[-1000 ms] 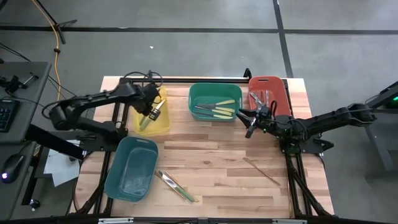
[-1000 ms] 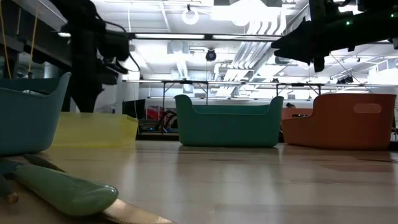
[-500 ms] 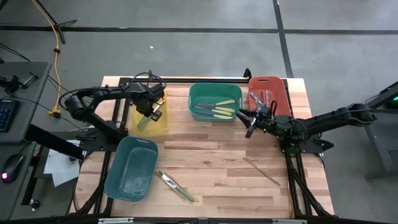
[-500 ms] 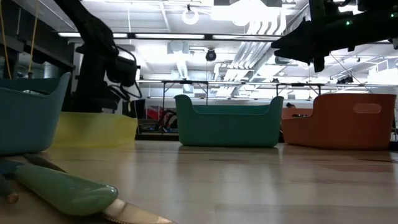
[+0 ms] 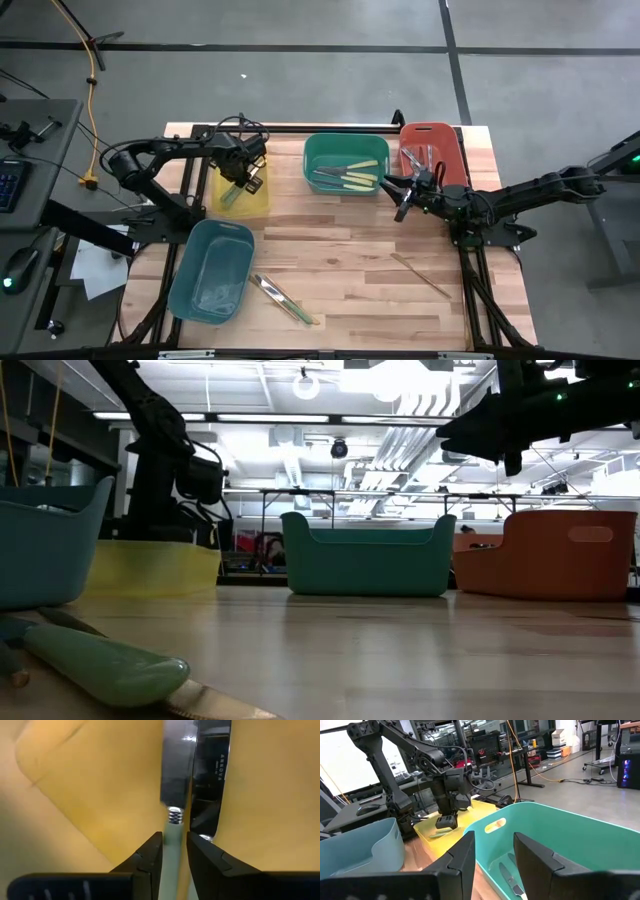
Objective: Sort silverware by color (type)
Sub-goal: Put the green knife into the yellow bin
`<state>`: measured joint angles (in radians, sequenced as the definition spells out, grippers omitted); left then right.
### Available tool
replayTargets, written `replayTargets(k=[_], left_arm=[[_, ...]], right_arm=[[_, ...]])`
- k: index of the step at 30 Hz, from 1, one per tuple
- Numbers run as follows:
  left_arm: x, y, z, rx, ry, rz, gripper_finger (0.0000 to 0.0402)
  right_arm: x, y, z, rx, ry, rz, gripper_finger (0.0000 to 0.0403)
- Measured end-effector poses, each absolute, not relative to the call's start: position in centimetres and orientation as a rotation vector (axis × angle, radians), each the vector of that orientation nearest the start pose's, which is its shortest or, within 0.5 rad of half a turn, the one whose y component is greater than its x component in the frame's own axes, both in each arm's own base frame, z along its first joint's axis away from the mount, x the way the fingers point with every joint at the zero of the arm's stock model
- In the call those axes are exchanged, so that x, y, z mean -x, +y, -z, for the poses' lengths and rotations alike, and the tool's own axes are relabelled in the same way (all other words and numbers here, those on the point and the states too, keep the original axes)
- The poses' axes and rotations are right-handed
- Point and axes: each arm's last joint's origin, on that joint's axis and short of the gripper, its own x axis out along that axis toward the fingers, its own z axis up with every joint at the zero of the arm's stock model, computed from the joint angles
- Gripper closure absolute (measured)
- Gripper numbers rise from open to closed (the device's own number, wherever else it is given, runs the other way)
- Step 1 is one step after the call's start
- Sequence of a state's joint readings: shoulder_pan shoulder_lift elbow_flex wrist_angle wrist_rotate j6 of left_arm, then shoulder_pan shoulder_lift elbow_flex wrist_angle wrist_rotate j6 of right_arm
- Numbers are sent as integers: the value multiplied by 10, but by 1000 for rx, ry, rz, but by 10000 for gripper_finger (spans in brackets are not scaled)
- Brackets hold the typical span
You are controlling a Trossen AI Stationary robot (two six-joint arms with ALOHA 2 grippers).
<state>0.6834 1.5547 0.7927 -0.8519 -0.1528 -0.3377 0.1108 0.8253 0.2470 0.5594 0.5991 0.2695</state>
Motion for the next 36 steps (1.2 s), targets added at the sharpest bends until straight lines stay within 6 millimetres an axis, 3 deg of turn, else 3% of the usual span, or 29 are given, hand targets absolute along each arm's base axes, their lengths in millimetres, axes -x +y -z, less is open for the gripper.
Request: replayTargets(k=[8,11,16,21,25,29,32,36], left_arm=[[-176,149,-146,652,1501,-885,324],[-179,152,-156,605,1524,-885,325],[-185,160,-193,533,1416,-961,336],[-187,156,-240,482,1117,-972,352],[-191,136,-275,437,840,-889,361],[-202,102,-300,353,602,-704,368],[-209,71,-303,280,439,-516,372],[-217,29,-285,213,249,-296,378]], right_arm=[[-171,3,-212,-257,-48,488,284],[-171,3,-212,-254,-47,488,284],[-171,3,-212,-250,-46,488,284],[-171,3,-212,-249,-44,488,284],[-171,3,-210,-243,-27,490,284],[-171,3,-210,-242,-26,490,284],[-171,3,-210,-243,-26,490,284],[-171,3,-210,-266,-31,490,284]])
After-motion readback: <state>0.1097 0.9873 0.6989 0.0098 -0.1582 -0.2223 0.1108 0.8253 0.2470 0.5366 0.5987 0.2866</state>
